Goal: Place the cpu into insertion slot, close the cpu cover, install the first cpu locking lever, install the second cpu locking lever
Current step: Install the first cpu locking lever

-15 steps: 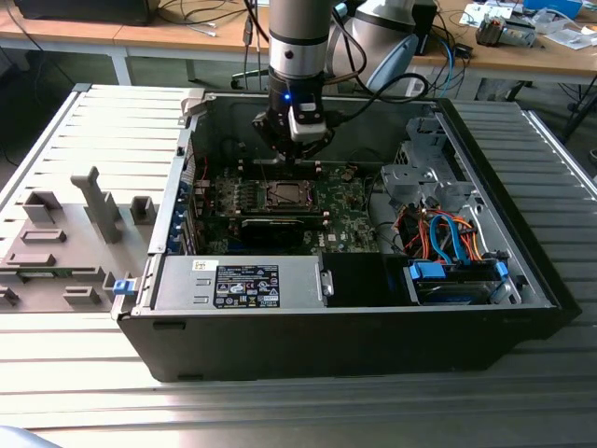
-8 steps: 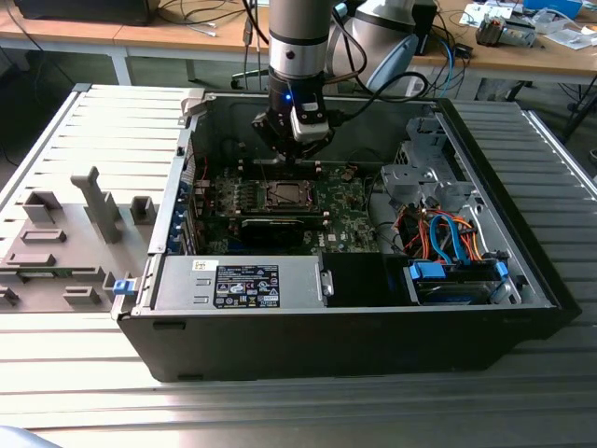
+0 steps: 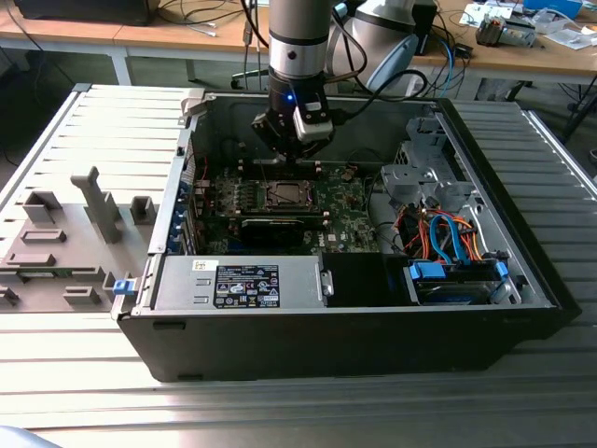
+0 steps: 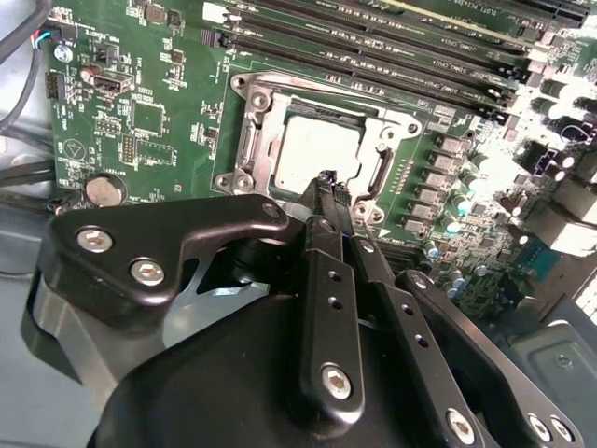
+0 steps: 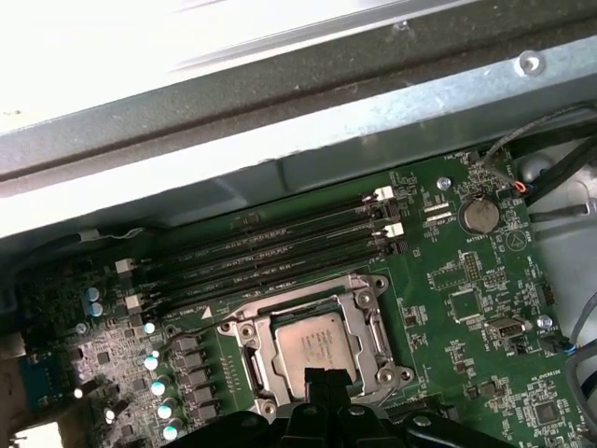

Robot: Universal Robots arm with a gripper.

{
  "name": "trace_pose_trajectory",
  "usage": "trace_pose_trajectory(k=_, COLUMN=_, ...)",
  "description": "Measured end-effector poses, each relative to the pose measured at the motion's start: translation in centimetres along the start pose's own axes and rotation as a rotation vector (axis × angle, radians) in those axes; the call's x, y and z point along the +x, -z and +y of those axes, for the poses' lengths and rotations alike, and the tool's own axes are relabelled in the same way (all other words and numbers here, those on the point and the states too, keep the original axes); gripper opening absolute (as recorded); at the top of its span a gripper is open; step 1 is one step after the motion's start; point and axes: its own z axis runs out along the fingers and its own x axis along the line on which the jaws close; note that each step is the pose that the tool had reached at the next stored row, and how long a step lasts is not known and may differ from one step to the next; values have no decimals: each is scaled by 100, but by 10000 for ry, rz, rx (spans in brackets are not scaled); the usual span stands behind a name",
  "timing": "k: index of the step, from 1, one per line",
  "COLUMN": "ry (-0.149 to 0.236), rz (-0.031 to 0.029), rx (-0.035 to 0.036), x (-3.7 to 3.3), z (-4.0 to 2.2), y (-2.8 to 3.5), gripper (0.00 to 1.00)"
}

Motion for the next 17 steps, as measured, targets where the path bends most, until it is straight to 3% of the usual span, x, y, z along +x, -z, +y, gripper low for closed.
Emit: trace_pose_trajectory(k=17, ry=1139, rz=-14, rx=-17, x=0, z=0, y=0, gripper=11)
